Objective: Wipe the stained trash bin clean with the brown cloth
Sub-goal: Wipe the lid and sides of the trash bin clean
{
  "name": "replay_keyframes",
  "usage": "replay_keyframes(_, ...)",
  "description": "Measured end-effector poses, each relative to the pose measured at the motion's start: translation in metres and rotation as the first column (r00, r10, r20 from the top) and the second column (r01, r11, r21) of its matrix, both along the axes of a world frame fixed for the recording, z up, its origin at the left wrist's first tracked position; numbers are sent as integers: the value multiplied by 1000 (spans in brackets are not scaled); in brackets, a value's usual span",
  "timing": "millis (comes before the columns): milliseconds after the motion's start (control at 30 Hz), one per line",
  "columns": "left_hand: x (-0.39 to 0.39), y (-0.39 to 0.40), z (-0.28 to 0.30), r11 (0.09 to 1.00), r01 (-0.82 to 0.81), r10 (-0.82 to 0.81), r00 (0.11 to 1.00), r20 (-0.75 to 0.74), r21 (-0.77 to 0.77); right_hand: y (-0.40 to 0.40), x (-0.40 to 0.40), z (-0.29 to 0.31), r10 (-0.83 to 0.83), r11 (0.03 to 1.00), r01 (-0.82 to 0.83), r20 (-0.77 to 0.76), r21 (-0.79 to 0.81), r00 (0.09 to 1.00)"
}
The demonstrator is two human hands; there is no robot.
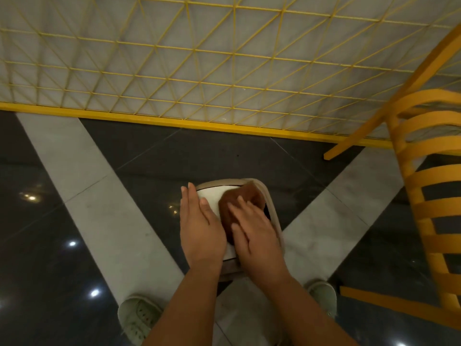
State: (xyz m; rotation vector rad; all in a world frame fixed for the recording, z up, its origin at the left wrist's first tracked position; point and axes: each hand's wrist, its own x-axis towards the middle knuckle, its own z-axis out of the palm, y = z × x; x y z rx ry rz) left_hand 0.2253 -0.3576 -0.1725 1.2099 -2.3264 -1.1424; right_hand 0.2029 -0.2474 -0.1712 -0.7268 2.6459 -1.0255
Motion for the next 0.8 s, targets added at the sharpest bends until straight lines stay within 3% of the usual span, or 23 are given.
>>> replay_keyframes(133, 0, 3, 2, 999, -20, 21, 999, 34, -25, 11, -8, -8, -231, 972, 236, 215, 3, 949)
replay_keyframes(300, -8, 2, 4, 996, 59, -53, 994, 91, -62, 53, 21, -10, -248, 967, 250, 27, -52, 968)
replay_keyframes(467, -8, -1, 4, 992, 122, -118, 984, 133, -21, 61, -21, -17, -518, 850, 526, 133, -36, 845)
replay_keyframes(567, -9, -1, 3, 992, 126, -122, 981, 149, -14, 37, -51, -23, -447, 894, 448, 57, -2, 893)
replay_keyframes(667, -10, 0, 2, 992, 124, -118, 979, 165, -27, 21, -66, -29, -384, 923, 378, 90, 79, 919)
replay_keyframes(800, -11, 0, 0, 992, 120, -110, 976, 190, -44, 45, -30, -28, -384, 921, 373, 108, 109, 917)
